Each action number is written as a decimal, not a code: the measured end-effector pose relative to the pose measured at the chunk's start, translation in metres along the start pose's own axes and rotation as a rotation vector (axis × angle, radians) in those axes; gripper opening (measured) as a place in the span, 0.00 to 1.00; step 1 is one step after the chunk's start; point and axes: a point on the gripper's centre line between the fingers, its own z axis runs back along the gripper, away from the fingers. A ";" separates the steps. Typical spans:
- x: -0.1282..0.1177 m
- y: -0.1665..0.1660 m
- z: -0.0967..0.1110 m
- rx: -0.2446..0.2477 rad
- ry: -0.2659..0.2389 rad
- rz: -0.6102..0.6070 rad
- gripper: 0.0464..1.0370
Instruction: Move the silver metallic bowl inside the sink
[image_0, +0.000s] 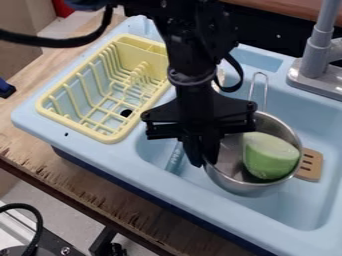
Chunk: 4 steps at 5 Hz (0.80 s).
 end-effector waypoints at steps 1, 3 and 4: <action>0.000 -0.003 -0.004 0.020 0.030 -0.090 0.02; -0.006 -0.010 -0.010 0.025 0.042 -0.151 0.02; -0.007 -0.012 -0.016 0.027 0.052 -0.176 0.02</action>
